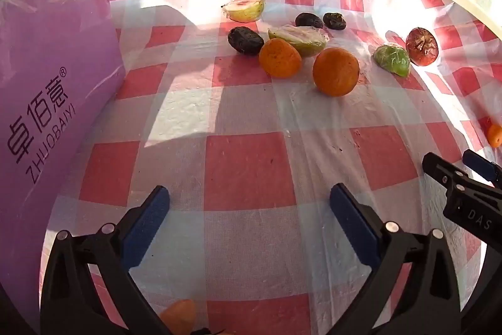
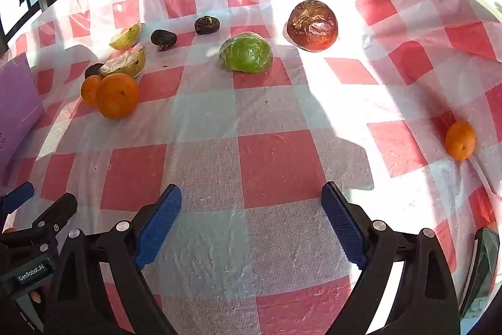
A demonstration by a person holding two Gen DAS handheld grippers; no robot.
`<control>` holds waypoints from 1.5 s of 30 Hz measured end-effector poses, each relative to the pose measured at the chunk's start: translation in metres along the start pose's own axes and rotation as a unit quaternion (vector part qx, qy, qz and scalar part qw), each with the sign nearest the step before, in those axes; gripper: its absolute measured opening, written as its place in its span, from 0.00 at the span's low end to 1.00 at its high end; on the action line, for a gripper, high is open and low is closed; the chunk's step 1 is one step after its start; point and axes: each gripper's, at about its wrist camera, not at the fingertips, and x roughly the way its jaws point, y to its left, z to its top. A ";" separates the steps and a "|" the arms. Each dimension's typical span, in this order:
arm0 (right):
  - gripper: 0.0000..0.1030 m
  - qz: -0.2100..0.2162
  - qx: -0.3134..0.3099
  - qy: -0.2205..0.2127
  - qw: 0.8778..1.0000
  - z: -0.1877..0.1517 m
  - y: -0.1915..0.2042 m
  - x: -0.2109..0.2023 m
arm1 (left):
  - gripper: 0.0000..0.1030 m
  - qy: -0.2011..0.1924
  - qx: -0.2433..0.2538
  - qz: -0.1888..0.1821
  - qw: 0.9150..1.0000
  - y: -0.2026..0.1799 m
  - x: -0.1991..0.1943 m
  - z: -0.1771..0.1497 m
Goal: Organize fruits
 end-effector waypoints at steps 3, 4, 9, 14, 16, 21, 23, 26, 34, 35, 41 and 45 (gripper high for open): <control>0.85 -0.004 -0.004 -0.008 1.000 0.000 0.004 -0.002 | 0.99 -0.001 0.000 0.000 1.000 -0.002 0.000 0.000; 0.85 -0.004 -0.005 -0.007 1.000 0.000 0.004 -0.002 | 0.99 0.001 -0.002 -0.002 1.000 -0.001 0.002 0.002; 0.85 -0.002 -0.004 -0.007 1.000 0.000 0.011 -0.003 | 0.99 -0.016 -0.003 0.002 1.000 -0.001 -0.010 -0.004; 0.85 0.001 0.001 -0.007 1.000 -0.001 -0.001 -0.002 | 0.99 -0.004 -0.002 -0.002 1.000 0.001 -0.001 0.002; 0.85 0.001 0.001 -0.007 1.000 -0.001 -0.001 -0.003 | 0.99 -0.005 -0.003 -0.002 1.000 0.001 -0.001 0.001; 0.85 0.001 0.000 -0.006 1.000 -0.001 -0.001 -0.002 | 0.99 -0.005 -0.002 -0.002 1.000 0.001 -0.001 0.001; 0.85 0.002 0.000 -0.007 1.000 -0.002 -0.001 -0.002 | 0.99 -0.004 -0.002 -0.002 1.000 0.001 0.000 0.001; 0.85 0.001 0.000 -0.006 1.000 -0.002 -0.001 -0.002 | 0.99 -0.005 -0.002 -0.002 1.000 0.001 0.000 0.001; 0.85 0.001 0.000 -0.007 1.000 -0.002 0.000 -0.002 | 0.99 -0.005 -0.002 -0.002 1.000 0.002 0.000 0.001; 0.85 0.001 0.000 -0.007 1.000 -0.002 0.000 -0.002 | 0.99 -0.005 -0.002 -0.002 1.000 0.001 0.000 0.001; 0.85 0.001 0.000 -0.007 1.000 -0.002 0.001 -0.003 | 0.99 -0.005 -0.002 -0.002 1.000 0.002 0.000 0.001; 0.85 0.001 0.000 -0.007 1.000 -0.002 0.001 -0.003 | 0.99 -0.005 -0.002 -0.002 1.000 0.002 0.000 0.001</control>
